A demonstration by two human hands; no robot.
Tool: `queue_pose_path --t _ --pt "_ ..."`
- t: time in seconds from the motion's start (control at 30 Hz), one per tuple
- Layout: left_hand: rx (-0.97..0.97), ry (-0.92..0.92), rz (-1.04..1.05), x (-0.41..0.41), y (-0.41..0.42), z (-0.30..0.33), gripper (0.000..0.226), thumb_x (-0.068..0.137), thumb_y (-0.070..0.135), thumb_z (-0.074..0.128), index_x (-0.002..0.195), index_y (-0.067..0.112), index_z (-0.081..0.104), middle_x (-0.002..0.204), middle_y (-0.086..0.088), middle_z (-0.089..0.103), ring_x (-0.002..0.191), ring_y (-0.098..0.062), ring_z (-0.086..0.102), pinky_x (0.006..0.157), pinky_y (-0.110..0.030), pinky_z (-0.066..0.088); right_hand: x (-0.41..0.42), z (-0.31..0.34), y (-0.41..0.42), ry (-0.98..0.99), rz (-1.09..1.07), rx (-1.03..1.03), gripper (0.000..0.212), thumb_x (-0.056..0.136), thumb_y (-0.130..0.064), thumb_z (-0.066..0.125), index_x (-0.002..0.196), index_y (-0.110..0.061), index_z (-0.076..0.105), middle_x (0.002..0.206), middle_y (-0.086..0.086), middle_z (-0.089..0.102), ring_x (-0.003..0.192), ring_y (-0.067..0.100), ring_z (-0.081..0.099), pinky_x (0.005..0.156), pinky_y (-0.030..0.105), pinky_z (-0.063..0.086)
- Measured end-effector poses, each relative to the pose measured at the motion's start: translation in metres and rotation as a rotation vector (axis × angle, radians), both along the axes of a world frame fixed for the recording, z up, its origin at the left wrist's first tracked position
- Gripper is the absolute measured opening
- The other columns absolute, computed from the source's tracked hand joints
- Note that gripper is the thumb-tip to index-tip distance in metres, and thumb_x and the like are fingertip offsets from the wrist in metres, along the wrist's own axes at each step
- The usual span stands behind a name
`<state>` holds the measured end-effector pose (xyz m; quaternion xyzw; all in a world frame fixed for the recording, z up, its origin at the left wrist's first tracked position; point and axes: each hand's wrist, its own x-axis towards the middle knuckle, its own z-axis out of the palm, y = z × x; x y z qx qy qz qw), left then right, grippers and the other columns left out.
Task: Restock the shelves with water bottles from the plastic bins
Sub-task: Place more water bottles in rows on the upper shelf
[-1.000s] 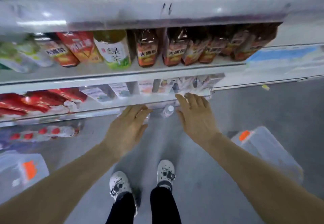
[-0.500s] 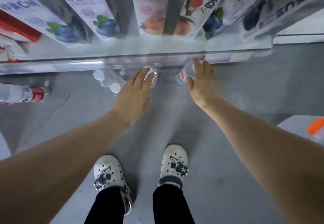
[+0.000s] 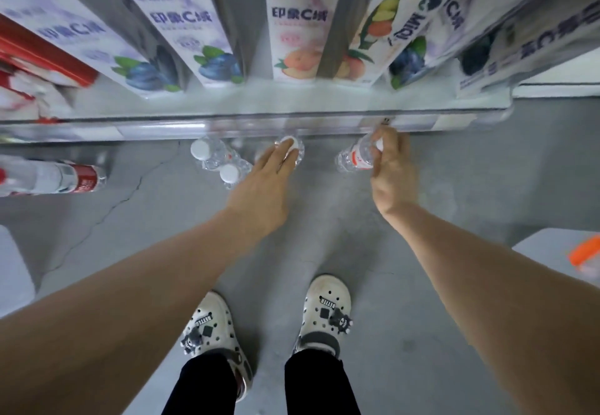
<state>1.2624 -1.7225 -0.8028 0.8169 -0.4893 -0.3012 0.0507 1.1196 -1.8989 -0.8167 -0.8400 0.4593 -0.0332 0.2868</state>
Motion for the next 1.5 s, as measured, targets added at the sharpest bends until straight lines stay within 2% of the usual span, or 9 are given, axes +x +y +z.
queue_pose_path --t 0.1,0.23,0.37,0.57,0.73,1.17,1.27,1.4,1.5 --pt "0.199 0.116 -0.019 0.011 -0.001 0.048 0.088 0.087 0.016 0.061 0.155 0.019 0.004 0.161 0.003 0.009 0.148 -0.017 0.007 0.115 -0.032 0.022 -0.009 0.063 0.007 -0.026 0.022 0.038 0.028 0.095 -0.002 0.051 0.122 -0.008 0.056 0.123 0.016 0.050 0.084 0.042 0.057 0.062 0.020 0.022" --pt "0.299 0.268 0.037 0.006 0.006 0.140 0.083 0.090 0.018 0.063 0.154 0.026 0.010 0.154 -0.005 0.030 0.135 -0.025 0.039 0.102 -0.031 0.035 -0.022 0.181 0.008 -0.095 0.085 0.088 0.033 0.097 -0.010 0.050 0.130 -0.011 0.049 0.125 0.009 0.055 0.091 0.038 0.060 0.076 0.040 0.048" --pt "0.201 0.353 0.067 -0.013 0.017 0.259 0.089 0.084 0.024 0.071 0.154 0.021 0.016 0.156 -0.003 0.026 0.140 -0.023 0.032 0.107 -0.029 0.030 -0.017 0.324 0.014 -0.151 0.121 0.194 0.037 0.097 -0.014 0.055 0.132 -0.014 0.042 0.087 0.003 0.060 0.068 0.019 0.055 0.068 0.032 0.042" --pt "-0.137 0.428 0.257 -0.022 0.029 0.429 0.093 0.070 0.040 0.080 0.147 0.018 0.032 0.144 0.000 0.047 0.130 -0.022 0.047 0.102 -0.030 0.039 0.009 0.525 0.032 -0.317 0.144 0.282 0.024 0.097 -0.021 0.060 0.114 -0.025 0.043 0.090 -0.014 0.060 0.070 -0.004 0.061 0.066 0.017 0.047" --pt "-0.376 0.282 0.258 -0.013 0.041 0.550 0.066 0.081 0.038 0.074 0.134 0.014 0.044 0.125 -0.005 0.062 0.113 -0.026 0.057 0.072 -0.023 0.032 0.032 0.654 0.051 -0.383 0.172 0.079 0.024 0.098 -0.033 0.057 0.119 -0.026 0.048 0.094 -0.004 0.067 0.079 0.008 0.065 0.068 0.034 0.052" --pt "-0.710 0.176 0.068 0.028 0.050 0.831 0.053 0.071 0.064 0.070 0.112 0.034 0.057 0.102 0.020 0.064 0.087 -0.002 0.061 0.081 -0.027 0.052 0.072 0.939 0.070 -0.443 0.274 -0.613 0.036 0.103 -0.042 0.039 0.131 -0.024 0.053 0.109 0.007 0.069 0.102 0.029 0.061 0.086 0.040 0.047" --pt "-0.790 0.154 0.039 0.036 0.046 0.904 0.030 0.074 0.058 0.071 0.093 0.039 0.057 0.089 0.021 0.066 0.080 0.008 0.060 0.069 -0.015 0.049 0.074 1.013 0.067 -0.540 0.282 -0.765 0.035 0.104 -0.038 0.037 0.127 -0.021 0.057 0.110 0.003 0.068 0.102 0.024 0.061 0.085 0.036 0.045" --pt "-0.922 0.174 0.022 0.041 0.033 0.997 0.031 0.076 0.058 0.068 0.097 0.035 0.063 0.086 0.014 0.072 0.078 0.001 0.067 0.071 -0.022 0.052 0.078 1.101 0.048 -0.649 0.238 -0.901 0.037 0.106 -0.037 0.033 0.118 -0.016 0.061 0.093 0.000 0.063 0.087 0.020 0.057 0.074 0.033 0.040" --pt "-1.009 0.175 0.068 0.055 0.013 1.051 0.044 0.075 0.057 0.070 0.104 0.024 0.065 0.093 0.006 0.073 0.087 -0.010 0.070 0.077 -0.031 0.055 0.084 1.152 0.023 -0.668 0.227 -0.956 0.036 0.106 -0.034 0.033 0.120 -0.015 0.061 0.104 0.004 0.064 0.097 0.022 0.057 0.079 0.032 0.038"
